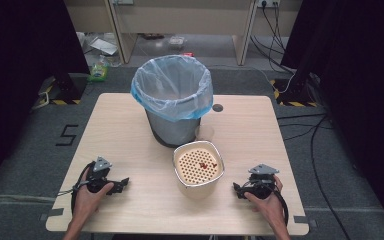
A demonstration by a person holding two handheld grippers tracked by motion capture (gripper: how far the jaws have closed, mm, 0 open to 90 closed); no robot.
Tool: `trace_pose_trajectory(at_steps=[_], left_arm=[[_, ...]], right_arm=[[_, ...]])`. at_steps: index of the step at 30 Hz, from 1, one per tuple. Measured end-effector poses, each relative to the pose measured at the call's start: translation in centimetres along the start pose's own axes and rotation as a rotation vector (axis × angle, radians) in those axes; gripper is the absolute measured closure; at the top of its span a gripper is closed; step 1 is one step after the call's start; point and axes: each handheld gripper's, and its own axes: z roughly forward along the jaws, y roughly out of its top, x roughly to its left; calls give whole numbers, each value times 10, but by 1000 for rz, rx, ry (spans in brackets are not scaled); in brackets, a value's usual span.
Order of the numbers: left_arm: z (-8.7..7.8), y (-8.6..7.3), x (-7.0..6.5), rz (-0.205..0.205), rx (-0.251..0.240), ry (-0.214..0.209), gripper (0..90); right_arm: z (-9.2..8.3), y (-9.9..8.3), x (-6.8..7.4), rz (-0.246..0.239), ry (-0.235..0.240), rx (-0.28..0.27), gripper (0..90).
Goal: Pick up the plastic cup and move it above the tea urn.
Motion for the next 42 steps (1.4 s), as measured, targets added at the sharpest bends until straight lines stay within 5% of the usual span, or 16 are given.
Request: trace_pose_trajectory(at_steps=[2, 4, 12, 22, 36, 42], left_arm=[[0, 0, 0, 0, 0, 0, 0], [0, 0, 0, 0, 0, 0, 0], [0, 0, 0, 0, 0, 0, 0], [0, 0, 0, 1, 1, 0, 0], [0, 0, 0, 1, 2, 0, 0], [0, 0, 0, 1, 1, 0, 0]], right_arm=[[-3, 2, -2, 8, 6, -19, 223], [-6, 4, -5, 36, 24, -47, 136], [-15, 31, -13, 40, 5, -83, 203], [-15, 92, -23, 41, 23, -121, 265], [7, 157, -5, 26, 94, -141, 417], [28, 183, 6, -5, 114, -102, 493]])
